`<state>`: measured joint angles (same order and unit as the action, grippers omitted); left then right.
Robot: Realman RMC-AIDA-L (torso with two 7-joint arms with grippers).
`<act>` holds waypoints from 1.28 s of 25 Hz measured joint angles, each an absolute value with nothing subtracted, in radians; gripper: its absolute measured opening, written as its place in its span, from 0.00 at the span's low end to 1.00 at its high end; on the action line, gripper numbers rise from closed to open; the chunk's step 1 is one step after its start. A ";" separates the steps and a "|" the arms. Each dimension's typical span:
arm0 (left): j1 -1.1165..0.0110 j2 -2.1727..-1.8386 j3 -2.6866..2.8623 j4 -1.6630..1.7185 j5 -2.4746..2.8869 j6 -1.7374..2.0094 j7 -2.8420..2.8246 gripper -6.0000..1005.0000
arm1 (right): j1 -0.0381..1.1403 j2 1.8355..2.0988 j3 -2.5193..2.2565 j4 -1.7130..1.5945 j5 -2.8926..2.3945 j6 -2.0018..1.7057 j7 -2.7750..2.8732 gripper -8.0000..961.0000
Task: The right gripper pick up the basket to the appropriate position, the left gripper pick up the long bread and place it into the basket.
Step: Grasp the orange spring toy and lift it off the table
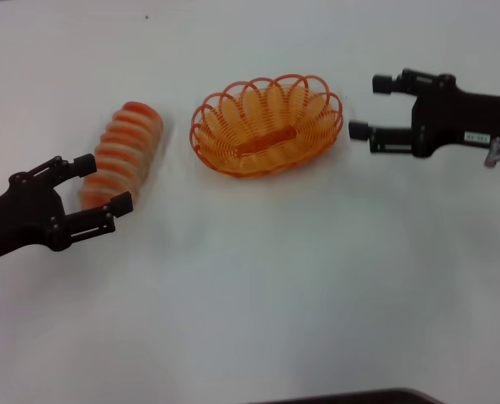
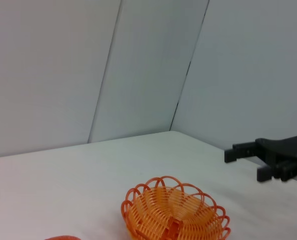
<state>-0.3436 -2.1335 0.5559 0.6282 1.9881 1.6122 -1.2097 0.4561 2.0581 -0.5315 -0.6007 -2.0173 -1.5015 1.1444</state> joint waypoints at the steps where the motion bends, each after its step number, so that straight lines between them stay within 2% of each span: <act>1: -0.344 -2.132 0.557 0.628 1.989 1.613 -1.212 0.90 | 0.454 2.062 -0.539 -0.619 -2.048 -1.503 1.132 0.91; 4: -0.342 -2.129 0.558 0.628 1.991 1.617 -1.217 0.90 | 0.438 2.072 -0.551 -0.665 -2.114 -1.510 1.108 0.91; 13: -0.354 -2.121 0.564 0.634 1.996 1.601 -1.310 0.90 | 0.415 2.082 -0.557 -0.685 -2.138 -1.498 1.090 0.91; 21: -0.445 -2.074 0.604 0.783 2.183 1.493 -1.949 0.90 | 0.428 2.085 -0.552 -0.686 -2.134 -1.496 1.096 0.92; 24: -0.490 -2.069 0.676 0.894 2.320 1.482 -2.089 0.90 | 0.440 2.086 -0.554 -0.687 -2.133 -1.495 1.098 0.92; 28: -0.522 -2.101 0.771 1.058 2.445 1.482 -2.221 0.90 | 0.451 2.085 -0.547 -0.689 -2.132 -1.491 1.099 0.91; 32: -0.544 -2.159 0.850 1.200 2.543 1.474 -2.305 0.90 | 0.457 2.087 -0.546 -0.689 -2.132 -1.464 1.108 0.91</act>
